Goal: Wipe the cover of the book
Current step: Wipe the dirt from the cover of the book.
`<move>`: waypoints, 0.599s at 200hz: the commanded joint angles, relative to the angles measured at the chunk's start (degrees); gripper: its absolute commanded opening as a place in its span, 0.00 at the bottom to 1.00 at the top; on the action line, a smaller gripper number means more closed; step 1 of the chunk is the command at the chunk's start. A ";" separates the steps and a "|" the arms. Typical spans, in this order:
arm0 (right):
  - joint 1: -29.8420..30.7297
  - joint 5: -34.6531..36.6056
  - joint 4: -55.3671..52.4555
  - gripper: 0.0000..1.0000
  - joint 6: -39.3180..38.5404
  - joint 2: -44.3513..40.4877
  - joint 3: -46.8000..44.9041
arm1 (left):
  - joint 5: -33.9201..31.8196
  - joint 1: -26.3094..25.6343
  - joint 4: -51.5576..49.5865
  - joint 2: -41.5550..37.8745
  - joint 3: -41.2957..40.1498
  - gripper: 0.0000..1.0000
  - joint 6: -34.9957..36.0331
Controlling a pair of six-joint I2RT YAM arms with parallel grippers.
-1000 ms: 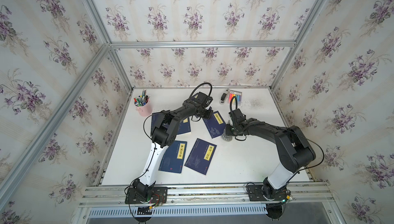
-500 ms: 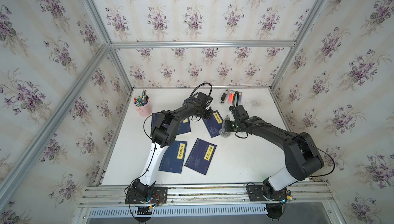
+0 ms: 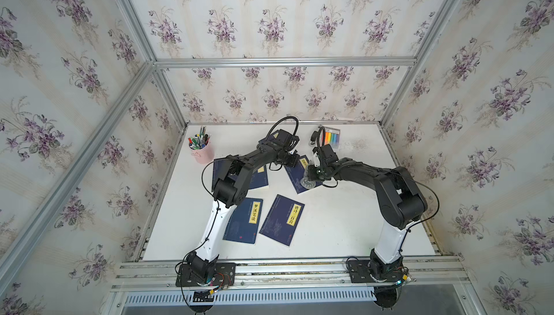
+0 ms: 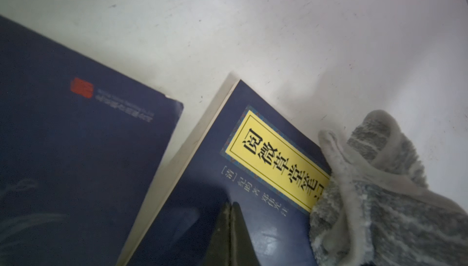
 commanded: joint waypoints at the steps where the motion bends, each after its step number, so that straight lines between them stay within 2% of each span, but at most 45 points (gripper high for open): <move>1: 0.10 -0.86 0.93 0.00 0.06 -1.23 -3.10 | 0.34 -0.52 -10.57 1.58 -0.34 0.00 -0.03; 33: 0.10 -0.64 1.44 0.00 -0.72 -3.39 -9.59 | -0.42 -0.35 -11.69 1.08 0.51 0.00 -0.42; 74: 0.03 -0.58 1.56 0.00 -1.00 -4.86 -13.80 | -2.27 -0.14 -4.49 -5.97 -7.02 0.00 -0.68; 120: -0.01 -0.15 0.68 0.00 -1.43 -8.02 -16.10 | -4.85 0.28 -0.60 -8.68 -9.83 0.00 -1.83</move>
